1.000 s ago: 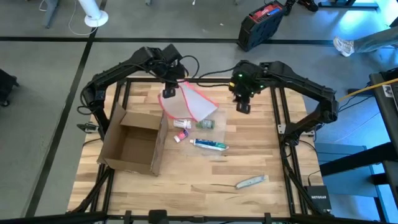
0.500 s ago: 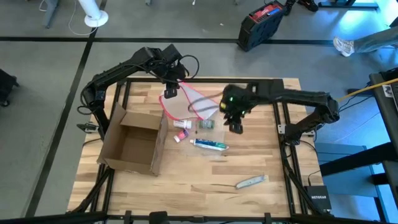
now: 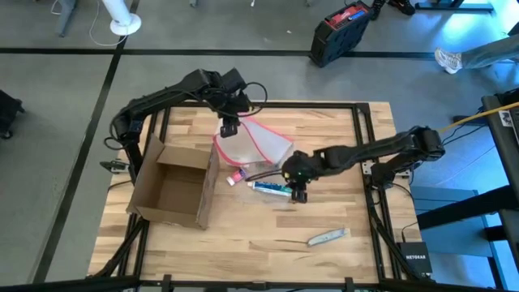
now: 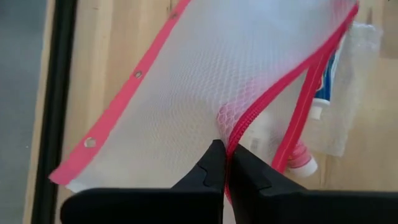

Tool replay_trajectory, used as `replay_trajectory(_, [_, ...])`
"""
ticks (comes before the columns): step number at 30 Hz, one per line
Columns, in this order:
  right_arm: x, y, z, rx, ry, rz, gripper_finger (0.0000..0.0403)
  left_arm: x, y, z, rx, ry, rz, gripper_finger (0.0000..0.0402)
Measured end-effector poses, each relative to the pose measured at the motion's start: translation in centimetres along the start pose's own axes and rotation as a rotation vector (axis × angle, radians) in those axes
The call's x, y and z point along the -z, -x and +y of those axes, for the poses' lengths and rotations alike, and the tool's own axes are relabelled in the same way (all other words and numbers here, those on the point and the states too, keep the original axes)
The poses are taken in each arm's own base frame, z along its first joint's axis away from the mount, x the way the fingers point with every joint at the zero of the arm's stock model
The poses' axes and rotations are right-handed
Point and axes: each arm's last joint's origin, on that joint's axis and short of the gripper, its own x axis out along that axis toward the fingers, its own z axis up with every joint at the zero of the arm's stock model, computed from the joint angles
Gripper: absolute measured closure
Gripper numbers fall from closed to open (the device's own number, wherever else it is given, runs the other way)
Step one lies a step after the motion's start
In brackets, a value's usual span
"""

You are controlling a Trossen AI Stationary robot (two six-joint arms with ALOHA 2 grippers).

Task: Unpack boxes
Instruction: Put the blue toothpaste into the transparent zip bag

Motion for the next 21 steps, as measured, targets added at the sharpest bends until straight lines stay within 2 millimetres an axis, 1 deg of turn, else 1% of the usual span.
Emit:
replay_trajectory(3, [1.1,-1.1,0.2,0.001,-0.030,0.004,0.0270,-0.2,-0.4,-0.1,0.002,0.004,-0.001,0.0401])
replay_trajectory(8, [2.3,-3.3,0.2,-0.006,-0.067,0.075,0.0270,-0.4,-0.4,0.0,-0.004,0.010,-0.018,0.0401])
replay_trajectory(13, [2.6,-5.5,0.2,-0.008,-0.086,0.111,0.0270,-0.4,-0.4,0.0,0.001,0.021,-0.021,0.0401])
replay_trajectory(16, [3.0,-6.8,0.1,-0.002,-0.130,0.159,0.0270,-0.4,-0.4,-0.1,0.020,0.027,-0.027,0.0401])
replay_trajectory(19, [3.2,-7.5,0.2,-0.015,-0.144,0.185,0.0270,-0.5,-0.4,-0.2,0.028,0.026,-0.028,0.0401])
replay_trajectory(21, [3.3,-7.7,0.4,-0.016,-0.161,0.192,0.0272,-0.5,-0.4,-0.3,0.030,0.027,-0.026,0.0401])
